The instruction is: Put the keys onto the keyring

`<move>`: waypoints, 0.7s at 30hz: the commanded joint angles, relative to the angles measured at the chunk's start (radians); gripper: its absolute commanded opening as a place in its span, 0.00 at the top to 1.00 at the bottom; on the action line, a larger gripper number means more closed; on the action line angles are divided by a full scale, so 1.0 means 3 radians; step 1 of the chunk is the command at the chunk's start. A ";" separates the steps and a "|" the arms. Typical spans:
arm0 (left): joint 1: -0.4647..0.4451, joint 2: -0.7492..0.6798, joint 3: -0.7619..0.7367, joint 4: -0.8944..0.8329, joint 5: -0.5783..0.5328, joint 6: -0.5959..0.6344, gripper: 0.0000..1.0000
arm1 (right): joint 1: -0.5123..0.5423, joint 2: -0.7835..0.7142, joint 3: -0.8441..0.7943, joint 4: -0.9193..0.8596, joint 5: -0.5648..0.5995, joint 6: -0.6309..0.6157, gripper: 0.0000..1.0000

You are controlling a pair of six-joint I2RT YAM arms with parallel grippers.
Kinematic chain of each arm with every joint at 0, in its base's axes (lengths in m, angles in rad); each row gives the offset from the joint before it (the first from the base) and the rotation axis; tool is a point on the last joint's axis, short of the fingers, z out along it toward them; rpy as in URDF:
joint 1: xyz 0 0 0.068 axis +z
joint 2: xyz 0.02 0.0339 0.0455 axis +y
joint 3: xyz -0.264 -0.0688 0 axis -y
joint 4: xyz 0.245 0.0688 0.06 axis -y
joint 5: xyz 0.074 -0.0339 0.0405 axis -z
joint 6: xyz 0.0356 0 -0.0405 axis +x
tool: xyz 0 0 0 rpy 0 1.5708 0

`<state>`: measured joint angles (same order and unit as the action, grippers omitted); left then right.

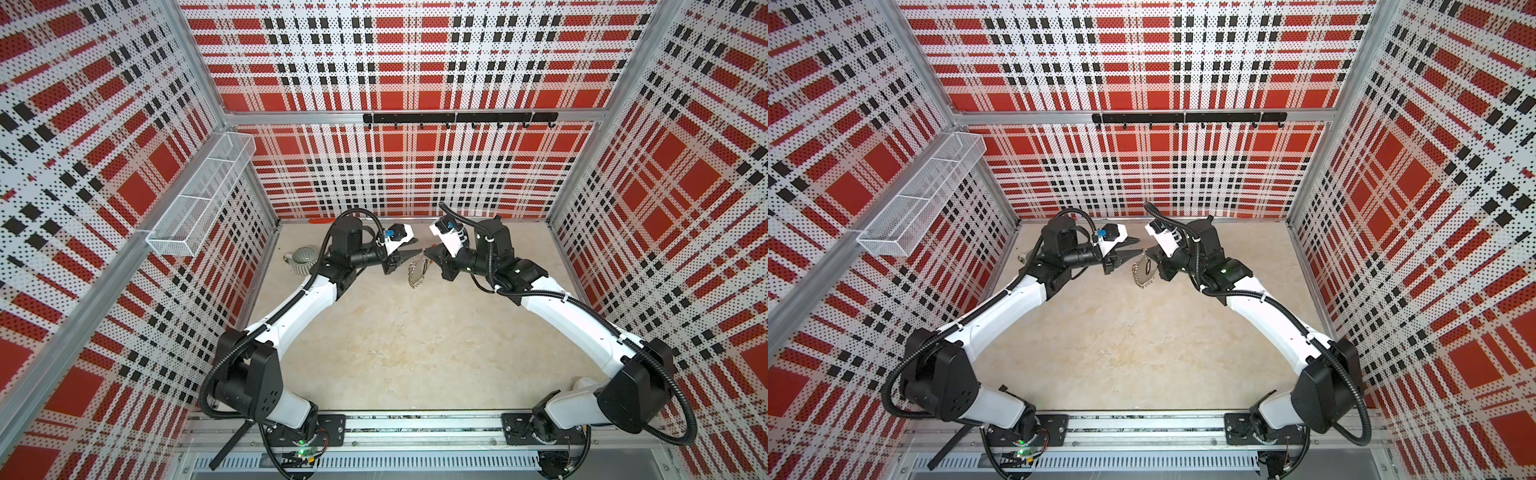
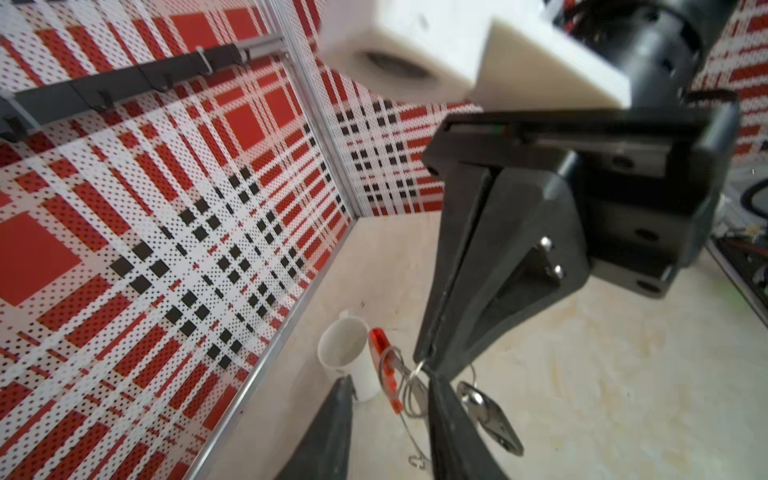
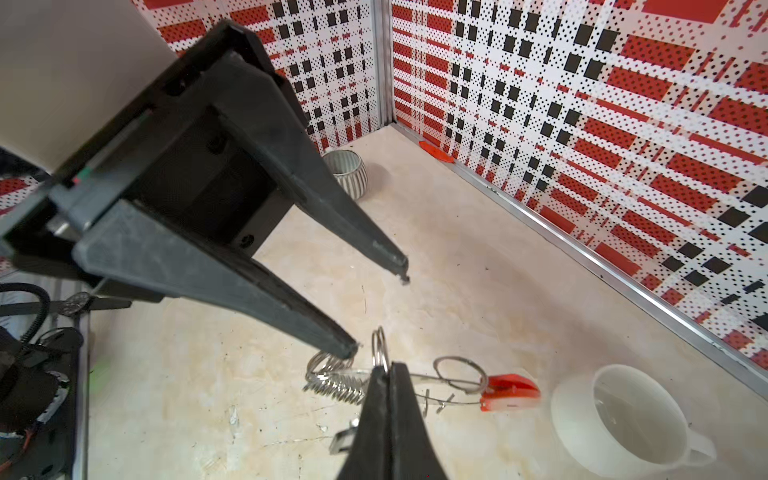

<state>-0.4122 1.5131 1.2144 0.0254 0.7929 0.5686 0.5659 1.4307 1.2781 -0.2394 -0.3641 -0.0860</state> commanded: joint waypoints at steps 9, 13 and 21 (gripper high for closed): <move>-0.0027 0.0202 0.0368 -0.0912 0.0073 0.0632 0.71 | 0.0067 -0.0075 0.0027 0.0051 -0.0044 -0.0194 1.00; -0.0009 0.0169 0.0385 -0.0938 0.0072 0.0659 0.71 | 0.0067 -0.0060 0.0020 0.0046 -0.0002 -0.0207 1.00; 0.0070 0.0090 0.0374 -0.0959 0.0150 0.0665 0.68 | 0.0067 -0.0004 0.0038 0.0026 0.0024 -0.0219 1.00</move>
<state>-0.4004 1.5661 1.3025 -0.2375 0.8078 0.7486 0.5797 1.4307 1.2781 -0.2497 -0.3538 -0.1265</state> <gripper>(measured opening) 0.313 0.047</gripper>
